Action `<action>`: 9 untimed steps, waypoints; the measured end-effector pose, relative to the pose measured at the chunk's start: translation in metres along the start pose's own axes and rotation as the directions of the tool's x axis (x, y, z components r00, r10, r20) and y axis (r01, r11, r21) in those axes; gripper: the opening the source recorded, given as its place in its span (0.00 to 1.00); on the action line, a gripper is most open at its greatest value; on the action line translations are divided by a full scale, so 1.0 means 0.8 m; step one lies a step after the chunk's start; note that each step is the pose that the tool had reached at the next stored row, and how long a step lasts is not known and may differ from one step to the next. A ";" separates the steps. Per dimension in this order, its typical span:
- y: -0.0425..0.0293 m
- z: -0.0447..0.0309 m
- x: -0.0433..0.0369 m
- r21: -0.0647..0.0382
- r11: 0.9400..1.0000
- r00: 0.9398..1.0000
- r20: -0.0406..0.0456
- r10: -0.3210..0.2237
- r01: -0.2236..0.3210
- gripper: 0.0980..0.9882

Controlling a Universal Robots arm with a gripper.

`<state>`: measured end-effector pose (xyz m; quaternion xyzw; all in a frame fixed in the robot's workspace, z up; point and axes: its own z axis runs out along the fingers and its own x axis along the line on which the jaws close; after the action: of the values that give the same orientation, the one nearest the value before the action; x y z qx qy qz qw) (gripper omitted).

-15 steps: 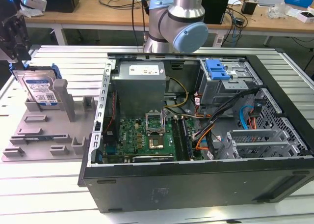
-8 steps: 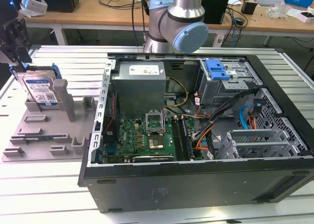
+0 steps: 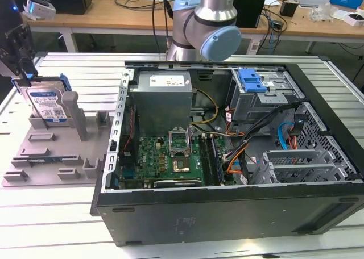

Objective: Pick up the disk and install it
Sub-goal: 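Pick up the disk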

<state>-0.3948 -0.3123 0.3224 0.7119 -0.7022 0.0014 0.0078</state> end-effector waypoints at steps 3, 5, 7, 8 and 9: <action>0.0004 0.0034 0.000 0.000 1.000 1.000 -0.001 0.000 0.000 0.43; 0.0006 0.0050 0.000 0.000 1.000 1.000 -0.002 0.000 0.000 0.43; 0.0006 0.0064 0.000 0.000 1.000 1.000 -0.002 0.000 0.000 0.43; 0.0006 0.0066 0.000 0.000 1.000 1.000 -0.002 0.000 0.000 0.43; 0.0006 0.0067 0.000 0.000 1.000 1.000 -0.002 0.000 0.000 0.43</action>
<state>-0.3953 -0.3122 0.3170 0.7119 -0.7022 0.0021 0.0085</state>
